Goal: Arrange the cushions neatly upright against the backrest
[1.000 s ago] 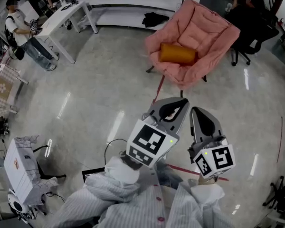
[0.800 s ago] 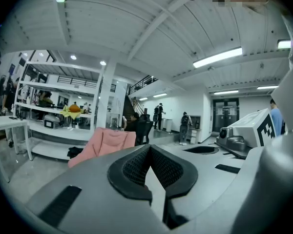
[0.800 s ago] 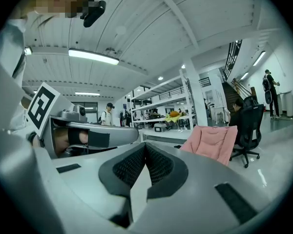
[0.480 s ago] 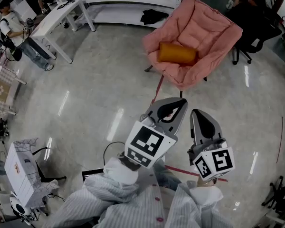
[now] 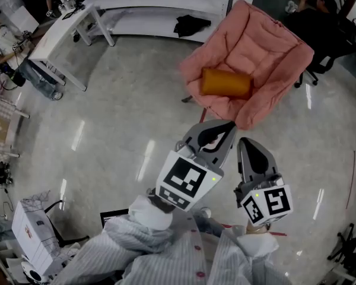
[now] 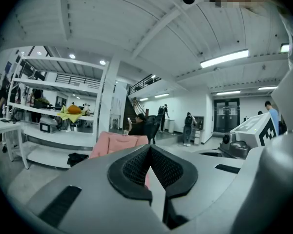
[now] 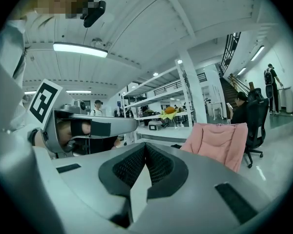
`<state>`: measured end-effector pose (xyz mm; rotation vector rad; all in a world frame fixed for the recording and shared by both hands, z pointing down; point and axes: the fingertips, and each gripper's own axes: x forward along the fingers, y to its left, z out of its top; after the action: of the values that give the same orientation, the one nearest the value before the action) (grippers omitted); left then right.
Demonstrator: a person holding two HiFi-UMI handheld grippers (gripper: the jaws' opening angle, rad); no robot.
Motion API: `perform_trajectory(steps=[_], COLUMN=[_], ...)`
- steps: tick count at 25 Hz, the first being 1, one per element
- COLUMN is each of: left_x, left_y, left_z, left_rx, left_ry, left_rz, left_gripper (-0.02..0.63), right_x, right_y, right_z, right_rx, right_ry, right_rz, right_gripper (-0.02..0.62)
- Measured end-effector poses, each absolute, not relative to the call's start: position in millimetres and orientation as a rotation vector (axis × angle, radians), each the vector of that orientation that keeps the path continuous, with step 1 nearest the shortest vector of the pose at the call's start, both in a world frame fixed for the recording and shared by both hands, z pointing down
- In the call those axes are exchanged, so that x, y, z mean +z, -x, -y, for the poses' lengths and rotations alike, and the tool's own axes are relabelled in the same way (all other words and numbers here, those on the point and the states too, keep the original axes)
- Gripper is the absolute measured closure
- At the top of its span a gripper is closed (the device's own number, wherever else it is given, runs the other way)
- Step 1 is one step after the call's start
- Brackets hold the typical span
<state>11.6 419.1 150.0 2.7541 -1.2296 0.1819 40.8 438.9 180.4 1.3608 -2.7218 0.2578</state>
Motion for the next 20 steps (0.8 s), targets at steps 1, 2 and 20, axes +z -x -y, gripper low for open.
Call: perform_trajectory(steps=[1,2,20], left_x=[149.4,149.0,168.6], left_y=[-5.1,0.9,56.5], left_z=[-405.8,-393.1,-248.2], left_rx=[0.186,0.191,0.238], left_ry=[-2.761,-2.767,-2.764], left_rz=[1.225,1.222,1.211], left_gripper=[0.597,0.597,0.597], right_x=[180.0,179.7,195.3], right_y=[-34.6,-29.3,-0.1], right_z=[-425.9,-413.4,-264.1], right_rx=[0.257,0.257,0.299], right_ry=[-1.369,-1.379,-1.492], right_rz=[2.718,2.714,2.648], right_gripper=[0.583,0.583,0.583])
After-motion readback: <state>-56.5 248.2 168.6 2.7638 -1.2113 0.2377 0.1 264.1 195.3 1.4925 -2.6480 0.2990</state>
